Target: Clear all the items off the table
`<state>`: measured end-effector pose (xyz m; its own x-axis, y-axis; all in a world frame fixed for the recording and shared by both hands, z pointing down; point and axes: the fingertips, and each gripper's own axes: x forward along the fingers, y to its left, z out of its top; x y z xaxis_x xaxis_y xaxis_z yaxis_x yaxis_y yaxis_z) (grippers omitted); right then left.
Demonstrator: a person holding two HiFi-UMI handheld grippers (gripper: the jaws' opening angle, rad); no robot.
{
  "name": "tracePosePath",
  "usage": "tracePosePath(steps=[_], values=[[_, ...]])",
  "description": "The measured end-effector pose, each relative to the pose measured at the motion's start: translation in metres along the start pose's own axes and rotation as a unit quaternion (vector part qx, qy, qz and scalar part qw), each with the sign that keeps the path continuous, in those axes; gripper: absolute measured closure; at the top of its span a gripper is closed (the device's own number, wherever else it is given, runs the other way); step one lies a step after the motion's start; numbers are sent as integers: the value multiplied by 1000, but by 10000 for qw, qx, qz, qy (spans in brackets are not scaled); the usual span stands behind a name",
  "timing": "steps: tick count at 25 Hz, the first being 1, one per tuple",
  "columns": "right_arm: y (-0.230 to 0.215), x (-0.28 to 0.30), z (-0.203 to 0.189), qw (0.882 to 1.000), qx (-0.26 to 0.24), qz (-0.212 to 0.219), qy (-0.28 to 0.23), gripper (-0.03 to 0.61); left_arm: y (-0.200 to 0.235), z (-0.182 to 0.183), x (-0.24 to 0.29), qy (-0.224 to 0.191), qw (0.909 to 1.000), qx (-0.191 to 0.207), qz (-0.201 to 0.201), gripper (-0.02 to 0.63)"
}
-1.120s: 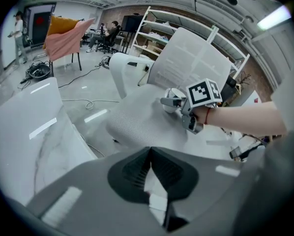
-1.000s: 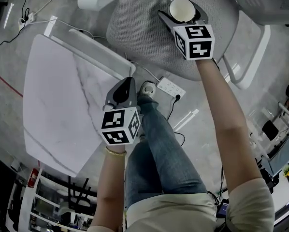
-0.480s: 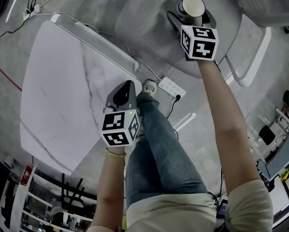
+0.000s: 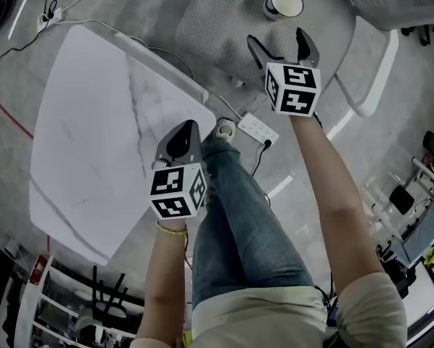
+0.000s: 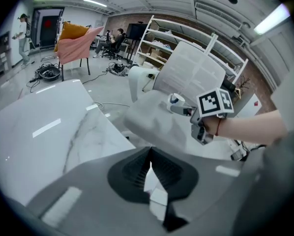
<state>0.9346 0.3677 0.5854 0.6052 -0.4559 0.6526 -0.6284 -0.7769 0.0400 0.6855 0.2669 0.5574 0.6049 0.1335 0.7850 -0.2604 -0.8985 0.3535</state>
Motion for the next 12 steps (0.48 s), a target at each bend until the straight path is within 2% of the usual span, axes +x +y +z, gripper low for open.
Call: tracePosePath(steps=[3, 4, 9, 12], values=[[27, -25, -1, 9997, -82, 239, -78, 107, 4, -5, -10, -54, 10000, 12, 14, 604], [37, -33, -1, 9994, -95, 328, -96, 132, 5, -7, -14, -74, 10000, 11, 18, 604], [82, -79, 2, 9974, -160, 662, -247, 311, 9, -19, -32, -202, 9998, 4, 21, 604], [111, -107, 2, 9947, -16, 982, -305, 400, 14, -27, -45, -300, 9995, -5, 52, 604]])
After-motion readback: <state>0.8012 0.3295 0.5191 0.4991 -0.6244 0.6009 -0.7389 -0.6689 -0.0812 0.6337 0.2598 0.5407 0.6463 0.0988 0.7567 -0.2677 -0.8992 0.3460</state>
